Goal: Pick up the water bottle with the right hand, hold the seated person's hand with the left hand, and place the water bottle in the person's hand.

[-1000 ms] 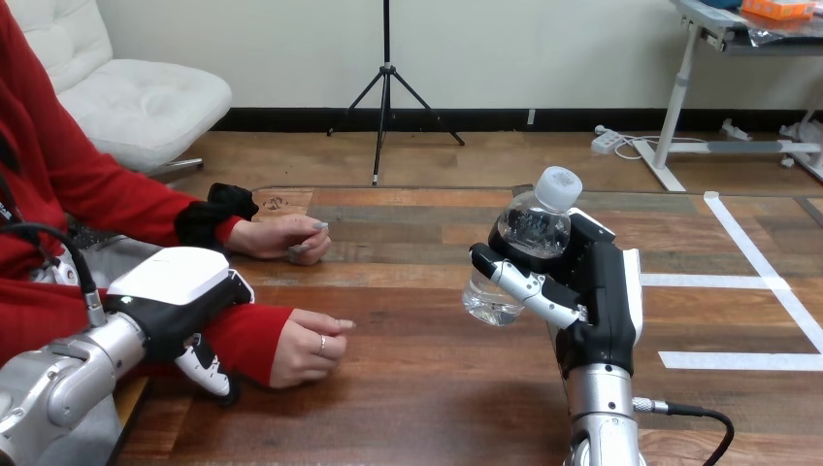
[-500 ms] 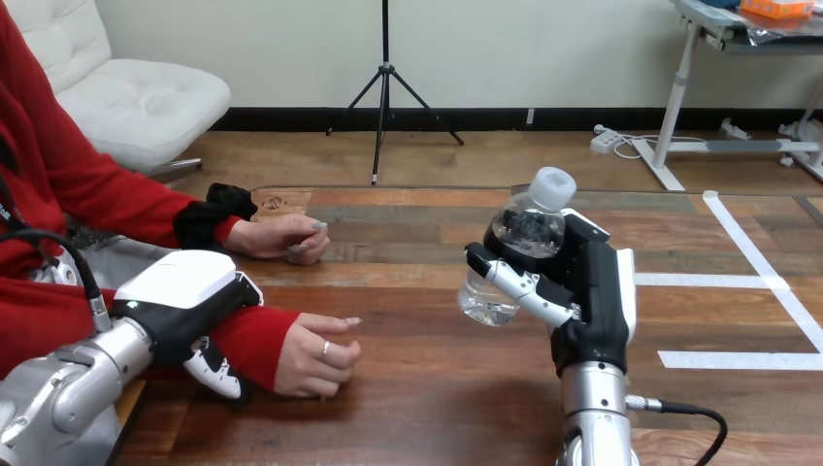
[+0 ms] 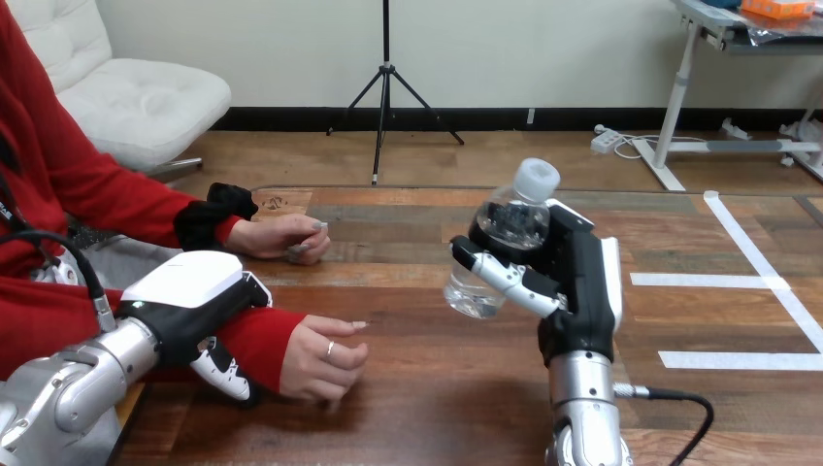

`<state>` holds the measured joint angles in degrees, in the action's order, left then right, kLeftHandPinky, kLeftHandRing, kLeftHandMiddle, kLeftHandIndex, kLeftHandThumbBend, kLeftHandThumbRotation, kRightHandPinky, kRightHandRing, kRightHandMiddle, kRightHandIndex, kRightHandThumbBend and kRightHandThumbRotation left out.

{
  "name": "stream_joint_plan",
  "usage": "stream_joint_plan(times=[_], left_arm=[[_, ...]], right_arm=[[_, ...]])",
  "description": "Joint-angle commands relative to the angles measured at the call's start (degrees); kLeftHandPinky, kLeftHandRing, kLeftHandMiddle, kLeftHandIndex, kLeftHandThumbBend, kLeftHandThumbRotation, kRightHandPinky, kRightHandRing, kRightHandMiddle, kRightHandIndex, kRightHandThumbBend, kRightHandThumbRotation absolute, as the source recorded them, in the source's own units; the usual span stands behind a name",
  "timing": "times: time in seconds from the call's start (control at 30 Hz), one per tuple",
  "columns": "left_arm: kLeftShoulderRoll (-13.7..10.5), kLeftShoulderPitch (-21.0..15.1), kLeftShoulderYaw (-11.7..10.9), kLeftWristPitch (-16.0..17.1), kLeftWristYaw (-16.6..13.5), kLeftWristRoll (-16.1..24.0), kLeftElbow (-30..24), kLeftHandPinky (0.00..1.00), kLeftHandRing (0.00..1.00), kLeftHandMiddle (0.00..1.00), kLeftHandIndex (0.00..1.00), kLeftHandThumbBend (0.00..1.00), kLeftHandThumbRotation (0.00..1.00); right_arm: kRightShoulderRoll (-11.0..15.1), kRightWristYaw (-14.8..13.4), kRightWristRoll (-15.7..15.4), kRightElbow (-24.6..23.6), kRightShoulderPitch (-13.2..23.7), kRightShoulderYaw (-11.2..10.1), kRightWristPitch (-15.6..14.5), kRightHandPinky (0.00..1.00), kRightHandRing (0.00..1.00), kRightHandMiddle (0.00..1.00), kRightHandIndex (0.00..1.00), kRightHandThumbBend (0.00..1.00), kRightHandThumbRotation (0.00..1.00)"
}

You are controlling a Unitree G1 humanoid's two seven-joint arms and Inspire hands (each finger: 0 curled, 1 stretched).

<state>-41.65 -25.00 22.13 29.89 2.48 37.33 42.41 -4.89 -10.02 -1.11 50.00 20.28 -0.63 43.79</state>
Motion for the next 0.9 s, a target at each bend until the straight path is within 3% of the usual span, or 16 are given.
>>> stream_joint_plan(times=[0.0,0.43,0.87], left_arm=[[1.71,-3.07,-2.92,1.2,-0.84,-2.61,-7.78,0.26,0.32,0.38,0.39,0.89,0.0],[1.49,-1.94,-4.44,-0.39,1.23,-3.68,-12.3,0.3,0.34,0.4,0.4,0.89,0.0],[1.83,-1.71,-5.81,1.38,0.79,-4.7,-14.04,0.3,0.34,0.39,0.39,0.92,0.0]], right_arm=[[-4.26,-0.02,0.57,-1.34,5.16,0.23,1.61,0.39,0.4,0.42,0.41,0.75,0.0],[-4.35,-2.63,-1.99,-0.28,5.7,1.21,2.43,0.37,0.39,0.42,0.41,0.75,0.0],[-6.0,-4.59,-4.43,0.19,5.57,3.08,2.84,0.34,0.38,0.42,0.41,0.79,0.0]])
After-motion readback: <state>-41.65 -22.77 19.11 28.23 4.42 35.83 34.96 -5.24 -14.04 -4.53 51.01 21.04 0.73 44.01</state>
